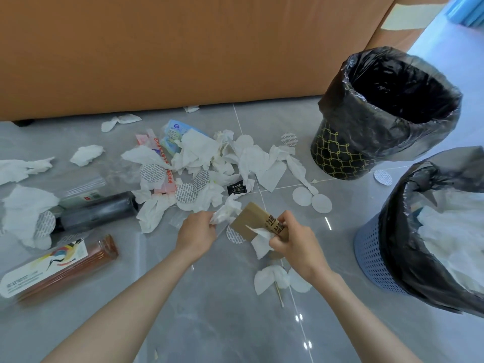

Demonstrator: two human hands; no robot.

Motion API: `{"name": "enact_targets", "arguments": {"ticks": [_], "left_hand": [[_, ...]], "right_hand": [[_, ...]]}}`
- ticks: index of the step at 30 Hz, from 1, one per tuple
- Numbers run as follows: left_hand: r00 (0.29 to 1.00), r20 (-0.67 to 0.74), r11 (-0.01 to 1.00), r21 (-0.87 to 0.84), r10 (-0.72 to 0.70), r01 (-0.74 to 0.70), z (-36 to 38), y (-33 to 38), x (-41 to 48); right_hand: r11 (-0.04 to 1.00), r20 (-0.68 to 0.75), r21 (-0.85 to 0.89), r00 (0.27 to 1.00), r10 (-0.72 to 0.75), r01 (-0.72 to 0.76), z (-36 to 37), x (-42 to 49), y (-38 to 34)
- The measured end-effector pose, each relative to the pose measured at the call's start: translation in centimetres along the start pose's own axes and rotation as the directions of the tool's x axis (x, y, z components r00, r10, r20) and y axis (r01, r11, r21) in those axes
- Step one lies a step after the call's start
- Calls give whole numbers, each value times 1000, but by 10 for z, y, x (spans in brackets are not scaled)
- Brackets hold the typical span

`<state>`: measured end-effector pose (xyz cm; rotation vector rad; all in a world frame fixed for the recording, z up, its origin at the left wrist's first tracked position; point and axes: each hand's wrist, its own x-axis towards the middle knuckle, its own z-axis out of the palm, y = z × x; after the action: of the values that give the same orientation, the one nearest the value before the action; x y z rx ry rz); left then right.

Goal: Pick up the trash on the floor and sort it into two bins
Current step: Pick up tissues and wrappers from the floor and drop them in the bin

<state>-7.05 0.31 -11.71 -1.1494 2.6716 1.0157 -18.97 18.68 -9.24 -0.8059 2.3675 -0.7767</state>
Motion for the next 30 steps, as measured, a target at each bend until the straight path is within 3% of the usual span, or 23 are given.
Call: {"name": "enact_targets", "arguments": {"ticks": [7, 17, 21, 23, 25, 27, 30], "left_hand": [[997, 27, 998, -12, 67, -67, -62, 70, -7], [958, 77, 961, -33, 276, -274, -116, 198, -43], [938, 92, 937, -135, 336, -322, -110, 251, -59], [929, 108, 923, -202, 354, -328, -101, 268, -67], [917, 125, 909, -239, 378, -342, -90, 280, -77], [905, 135, 898, -247, 404, -364, -81, 284, -84], [897, 136, 896, -218, 421, -387, -74, 285, -92]], "right_hand": [[952, -241, 305, 966, 96, -19, -67, -25, -26], [941, -576, 314, 814, 82, 127, -179, -77, -44], [997, -687, 61, 726, 15, 37, -222, -113, -18], [981, -748, -166, 661, -59, -100, -234, -123, 1], [928, -768, -285, 636, -73, -239, -239, -129, 22], [871, -732, -354, 681, -31, -341, -235, -127, 41], [792, -578, -455, 812, 84, -407, -223, -124, 62]]}}
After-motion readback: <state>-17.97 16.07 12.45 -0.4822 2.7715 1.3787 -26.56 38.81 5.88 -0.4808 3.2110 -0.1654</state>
